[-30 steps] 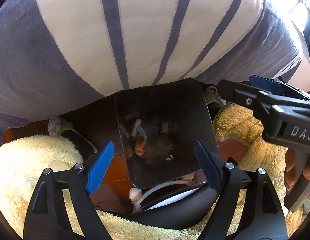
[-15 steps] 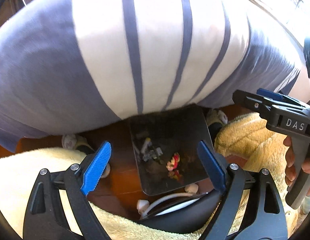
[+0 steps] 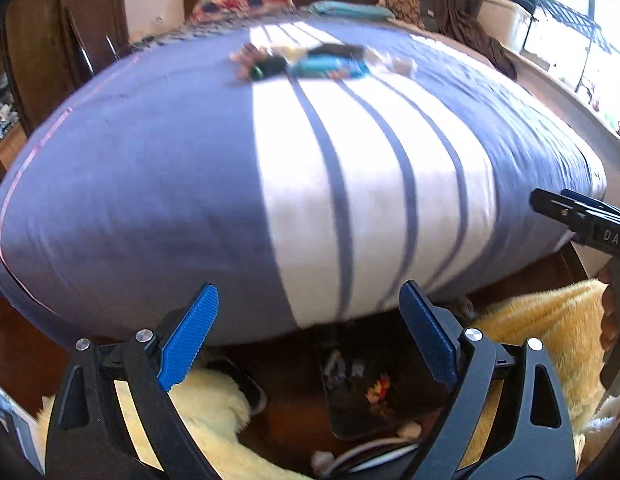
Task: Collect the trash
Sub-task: 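Grasp the black thread spool with the left tool while the right tool grasps the white tape roll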
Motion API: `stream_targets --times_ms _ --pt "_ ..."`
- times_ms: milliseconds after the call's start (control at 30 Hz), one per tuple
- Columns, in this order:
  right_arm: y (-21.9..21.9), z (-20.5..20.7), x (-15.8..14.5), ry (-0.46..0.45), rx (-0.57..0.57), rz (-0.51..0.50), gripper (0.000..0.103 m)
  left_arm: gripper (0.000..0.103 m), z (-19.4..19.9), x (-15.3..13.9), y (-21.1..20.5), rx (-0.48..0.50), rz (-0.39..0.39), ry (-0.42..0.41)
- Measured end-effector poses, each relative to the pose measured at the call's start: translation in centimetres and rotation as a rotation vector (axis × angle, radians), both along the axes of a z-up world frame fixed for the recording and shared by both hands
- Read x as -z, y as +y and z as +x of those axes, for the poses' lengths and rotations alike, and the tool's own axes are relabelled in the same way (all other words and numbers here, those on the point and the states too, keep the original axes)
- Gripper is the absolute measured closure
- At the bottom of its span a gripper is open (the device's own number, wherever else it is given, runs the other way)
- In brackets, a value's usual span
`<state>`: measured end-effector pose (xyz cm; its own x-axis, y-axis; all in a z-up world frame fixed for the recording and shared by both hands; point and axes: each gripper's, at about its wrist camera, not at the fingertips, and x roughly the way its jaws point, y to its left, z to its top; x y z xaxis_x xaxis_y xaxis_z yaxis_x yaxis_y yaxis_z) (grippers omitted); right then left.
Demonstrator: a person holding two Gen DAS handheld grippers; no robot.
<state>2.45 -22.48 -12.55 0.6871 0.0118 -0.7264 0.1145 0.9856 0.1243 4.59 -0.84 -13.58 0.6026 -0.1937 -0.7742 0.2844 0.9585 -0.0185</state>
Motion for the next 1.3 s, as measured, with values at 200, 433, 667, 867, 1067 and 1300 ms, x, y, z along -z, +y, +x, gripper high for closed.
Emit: stream_targets --times_ms 200,433,667,867,1067,1300 --pt "-0.4 2.5 -2.5 -0.051 0.01 -0.031 0.008 0.016 2.8 -2.0 2.1 -0.051 -0.006 -0.041" --pt "-0.2 6.6 -3.8 -0.06 0.0 -0.057 0.008 0.016 6.6 -3.2 2.5 -0.067 0.01 -0.058" --pt "0.1 12.0 -3.7 -0.042 -0.011 -0.071 0.008 0.016 11.8 -3.0 1.7 -0.052 0.02 -0.033" --pt "0.4 16.7 -2.9 -0.02 -0.014 -0.091 0.009 0.034 17.3 -2.4 0.9 -0.056 0.01 0.004" --pt "0.4 20.5 -1.5 0.022 -0.032 -0.069 0.034 0.052 21.8 -1.9 -0.6 -0.027 0.018 0.011" --pt "0.2 23.7 -1.2 0.039 -0.036 -0.059 0.035 0.059 25.0 -1.6 -2.2 0.002 0.028 0.007"
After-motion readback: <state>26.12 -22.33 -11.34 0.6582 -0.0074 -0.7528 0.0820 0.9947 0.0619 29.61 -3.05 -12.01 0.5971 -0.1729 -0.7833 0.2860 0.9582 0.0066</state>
